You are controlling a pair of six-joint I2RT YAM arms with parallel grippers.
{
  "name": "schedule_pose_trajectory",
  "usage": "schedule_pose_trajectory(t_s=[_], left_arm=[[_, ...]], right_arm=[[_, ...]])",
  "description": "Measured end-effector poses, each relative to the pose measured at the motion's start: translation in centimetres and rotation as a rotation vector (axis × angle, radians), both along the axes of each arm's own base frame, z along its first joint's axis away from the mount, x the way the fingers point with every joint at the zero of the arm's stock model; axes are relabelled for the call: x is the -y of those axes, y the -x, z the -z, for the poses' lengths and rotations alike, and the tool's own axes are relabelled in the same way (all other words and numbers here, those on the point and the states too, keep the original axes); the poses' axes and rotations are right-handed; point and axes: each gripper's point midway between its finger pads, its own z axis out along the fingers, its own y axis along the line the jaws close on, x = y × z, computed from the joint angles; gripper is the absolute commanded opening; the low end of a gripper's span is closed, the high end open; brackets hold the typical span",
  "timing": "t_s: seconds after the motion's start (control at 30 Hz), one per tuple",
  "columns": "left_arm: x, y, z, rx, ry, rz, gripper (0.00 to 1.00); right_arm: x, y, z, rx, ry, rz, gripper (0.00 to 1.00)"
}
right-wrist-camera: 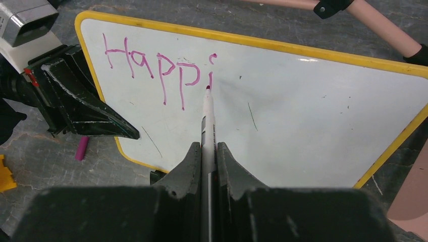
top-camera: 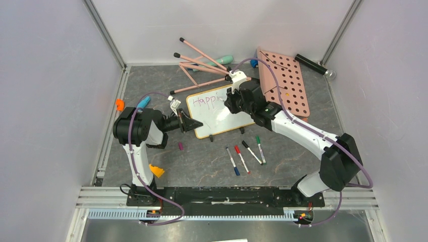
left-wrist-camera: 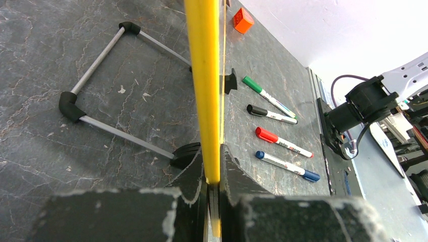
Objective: Write a sentence on the whiteboard
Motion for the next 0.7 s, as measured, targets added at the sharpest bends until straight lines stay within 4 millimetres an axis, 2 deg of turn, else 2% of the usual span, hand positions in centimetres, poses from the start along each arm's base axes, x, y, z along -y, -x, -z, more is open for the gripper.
schedule_pose_trajectory(t_s=[0.37, 0.7], left_arm=[[0.0, 0.0, 0.0, 0.0, 0.0, 0.0, 0.08], [0.0, 0.0, 0.0, 0.0, 0.0, 0.0, 0.08]], right_arm=[[0.2, -0.7, -0.4, 0.014, 0.013, 0.026, 0.0], [0.3, -1.4, 0.4, 0.008, 0.034, 0.046, 0.0]])
